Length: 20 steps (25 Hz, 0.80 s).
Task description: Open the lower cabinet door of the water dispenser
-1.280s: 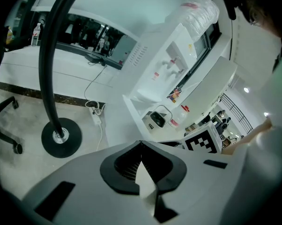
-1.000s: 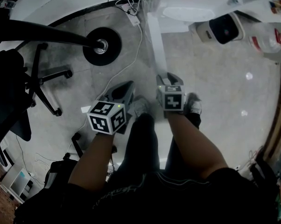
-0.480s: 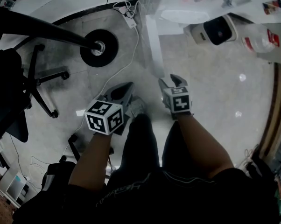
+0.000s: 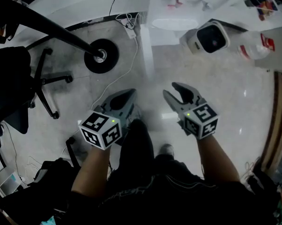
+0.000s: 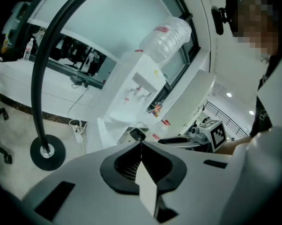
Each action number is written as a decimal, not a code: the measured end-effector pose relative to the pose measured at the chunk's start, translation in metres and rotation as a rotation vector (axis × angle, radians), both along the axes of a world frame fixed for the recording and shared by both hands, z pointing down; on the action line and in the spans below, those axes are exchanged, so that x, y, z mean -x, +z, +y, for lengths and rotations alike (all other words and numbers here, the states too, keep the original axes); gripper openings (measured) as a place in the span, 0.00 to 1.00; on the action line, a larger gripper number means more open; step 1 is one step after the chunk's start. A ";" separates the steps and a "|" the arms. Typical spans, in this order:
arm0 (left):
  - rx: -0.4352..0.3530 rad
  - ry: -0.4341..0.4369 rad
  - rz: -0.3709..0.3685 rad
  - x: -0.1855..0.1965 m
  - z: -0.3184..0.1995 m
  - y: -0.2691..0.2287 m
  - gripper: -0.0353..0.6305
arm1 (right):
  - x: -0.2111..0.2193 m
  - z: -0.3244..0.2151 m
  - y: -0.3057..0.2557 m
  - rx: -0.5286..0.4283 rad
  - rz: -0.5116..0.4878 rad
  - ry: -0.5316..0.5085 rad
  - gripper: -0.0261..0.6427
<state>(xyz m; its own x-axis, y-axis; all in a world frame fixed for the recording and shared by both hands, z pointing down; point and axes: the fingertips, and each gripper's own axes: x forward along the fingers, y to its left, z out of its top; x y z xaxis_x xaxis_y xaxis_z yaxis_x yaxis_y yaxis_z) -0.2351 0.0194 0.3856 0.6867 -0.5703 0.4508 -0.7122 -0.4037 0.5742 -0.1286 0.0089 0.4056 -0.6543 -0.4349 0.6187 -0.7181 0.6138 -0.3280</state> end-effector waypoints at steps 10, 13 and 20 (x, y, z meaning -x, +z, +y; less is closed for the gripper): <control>-0.174 0.011 0.079 -0.108 0.107 -0.156 0.05 | -0.081 0.102 -0.187 -0.248 -0.212 -0.117 0.09; -0.238 0.035 0.102 -0.121 0.145 -0.221 0.05 | -0.083 0.141 -0.253 -0.270 -0.265 -0.167 0.08; -0.309 0.071 0.060 -0.164 0.235 -0.349 0.05 | -0.113 0.230 -0.379 -0.253 -0.366 -0.238 0.08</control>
